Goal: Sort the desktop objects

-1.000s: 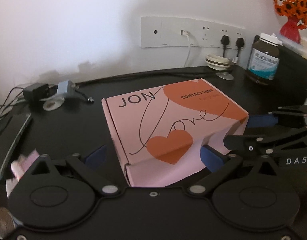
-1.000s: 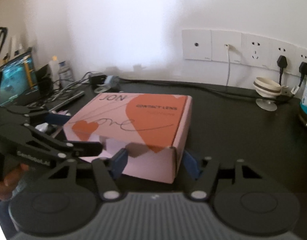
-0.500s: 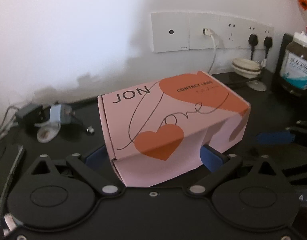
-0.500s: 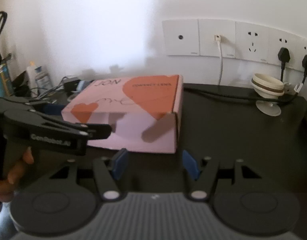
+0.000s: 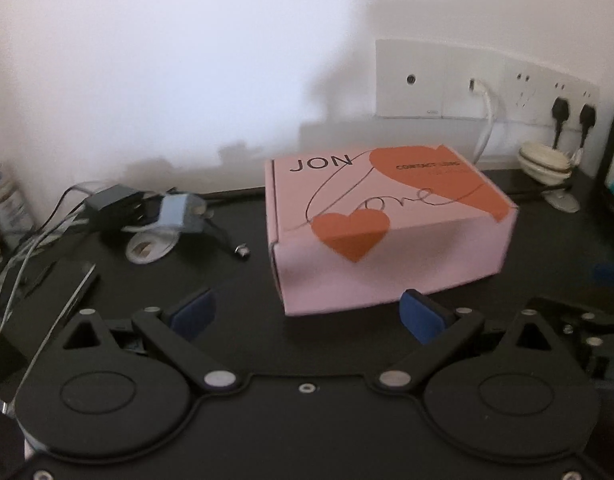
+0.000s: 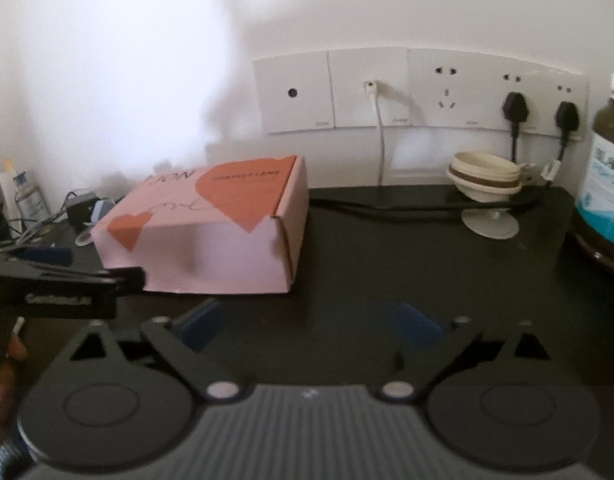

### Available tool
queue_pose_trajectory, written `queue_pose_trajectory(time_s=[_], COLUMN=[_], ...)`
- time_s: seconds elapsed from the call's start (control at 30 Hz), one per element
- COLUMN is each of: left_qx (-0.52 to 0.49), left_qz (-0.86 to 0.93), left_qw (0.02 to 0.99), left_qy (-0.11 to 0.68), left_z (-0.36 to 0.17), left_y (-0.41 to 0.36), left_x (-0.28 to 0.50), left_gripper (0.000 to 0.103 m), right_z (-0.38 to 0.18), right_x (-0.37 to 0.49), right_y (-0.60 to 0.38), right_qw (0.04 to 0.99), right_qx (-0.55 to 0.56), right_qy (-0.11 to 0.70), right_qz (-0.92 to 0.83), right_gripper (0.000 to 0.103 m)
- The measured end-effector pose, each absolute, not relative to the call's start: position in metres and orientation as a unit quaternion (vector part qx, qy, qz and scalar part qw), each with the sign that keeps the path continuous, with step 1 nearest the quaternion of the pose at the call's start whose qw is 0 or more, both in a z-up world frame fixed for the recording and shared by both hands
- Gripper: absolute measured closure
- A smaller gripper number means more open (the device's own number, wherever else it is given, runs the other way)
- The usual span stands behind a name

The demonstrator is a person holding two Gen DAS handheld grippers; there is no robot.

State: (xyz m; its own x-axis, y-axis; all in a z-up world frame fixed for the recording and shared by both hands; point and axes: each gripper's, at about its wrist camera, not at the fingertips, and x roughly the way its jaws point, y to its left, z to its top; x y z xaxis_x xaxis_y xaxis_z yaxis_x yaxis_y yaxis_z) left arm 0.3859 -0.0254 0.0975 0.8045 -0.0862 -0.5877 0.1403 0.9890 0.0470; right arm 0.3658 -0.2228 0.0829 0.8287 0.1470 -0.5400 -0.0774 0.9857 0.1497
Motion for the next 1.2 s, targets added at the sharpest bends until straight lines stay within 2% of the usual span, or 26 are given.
queue_pose_trajectory(time_s=[0.2, 0.63, 1.2], left_qx=[0.035, 0.070, 0.059], left_qz=[-0.065, -0.052, -0.058], left_qw=[0.955, 0.964, 0.965], left_qy=[0.289, 0.250, 0.250], left_z=[0.099, 0.088, 0.067], left_y=[-0.012, 0.008, 0.021], left_x=[0.322, 0.211, 0.147], left_gripper=[0.000, 0.000, 0.000], right_z=[0.083, 0.082, 0.066], right_x=[0.326, 0.215, 0.119], right_y=[-0.221, -0.203, -0.198], right_qw=[0.955, 0.968, 0.973], right_qx=[0.070, 0.016, 0.018], right_qy=[0.281, 0.244, 0.224], right_qz=[0.057, 0.061, 0.059], right_gripper=[0.001, 0.001, 0.001])
